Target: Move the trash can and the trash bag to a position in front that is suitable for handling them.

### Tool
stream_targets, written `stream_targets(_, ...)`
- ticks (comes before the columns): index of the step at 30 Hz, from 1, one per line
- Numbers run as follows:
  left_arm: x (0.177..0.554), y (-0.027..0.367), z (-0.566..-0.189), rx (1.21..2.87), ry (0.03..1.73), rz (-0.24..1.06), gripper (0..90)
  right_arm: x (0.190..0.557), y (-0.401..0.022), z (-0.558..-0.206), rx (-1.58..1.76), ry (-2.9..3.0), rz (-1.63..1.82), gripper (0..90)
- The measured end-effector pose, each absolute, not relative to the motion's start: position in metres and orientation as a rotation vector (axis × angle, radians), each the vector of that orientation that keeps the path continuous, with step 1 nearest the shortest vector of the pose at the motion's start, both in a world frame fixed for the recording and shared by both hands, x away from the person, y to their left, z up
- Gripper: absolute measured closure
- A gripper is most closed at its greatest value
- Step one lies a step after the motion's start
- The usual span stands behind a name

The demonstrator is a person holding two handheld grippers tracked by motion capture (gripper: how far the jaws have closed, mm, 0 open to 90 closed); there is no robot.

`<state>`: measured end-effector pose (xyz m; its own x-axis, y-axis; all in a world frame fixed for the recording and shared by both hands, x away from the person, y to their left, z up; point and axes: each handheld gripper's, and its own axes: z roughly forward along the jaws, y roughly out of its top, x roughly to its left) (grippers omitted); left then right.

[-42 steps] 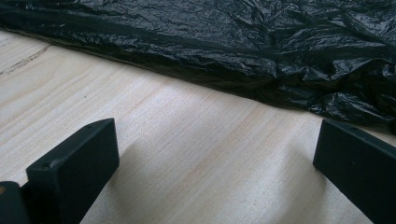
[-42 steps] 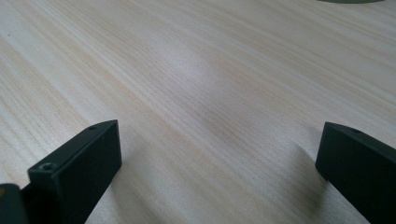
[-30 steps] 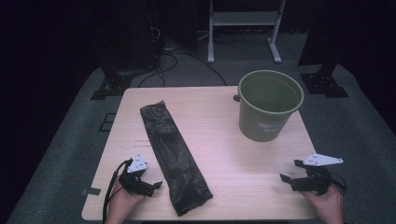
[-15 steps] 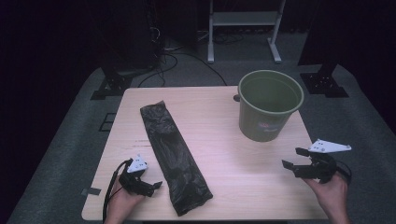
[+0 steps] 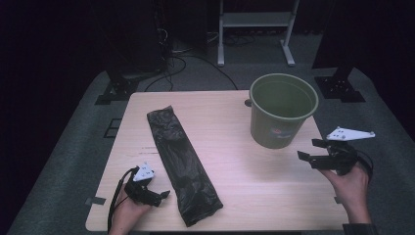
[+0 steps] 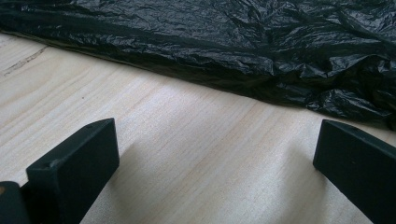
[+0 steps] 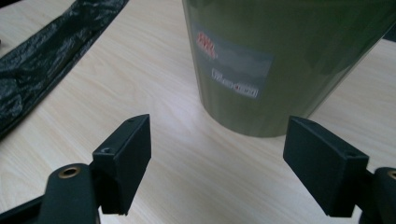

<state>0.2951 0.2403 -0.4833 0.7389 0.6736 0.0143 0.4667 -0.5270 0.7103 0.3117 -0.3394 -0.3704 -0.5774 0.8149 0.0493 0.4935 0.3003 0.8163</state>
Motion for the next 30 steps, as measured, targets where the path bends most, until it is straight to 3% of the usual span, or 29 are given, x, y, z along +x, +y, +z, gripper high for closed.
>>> stream_targets(30, 0.295, 0.240, -0.483, 2.222, 0.853, 0.373, 0.0, 0.356, -0.352, -0.303, 1.239, 2.128, 1.210, 21.2)
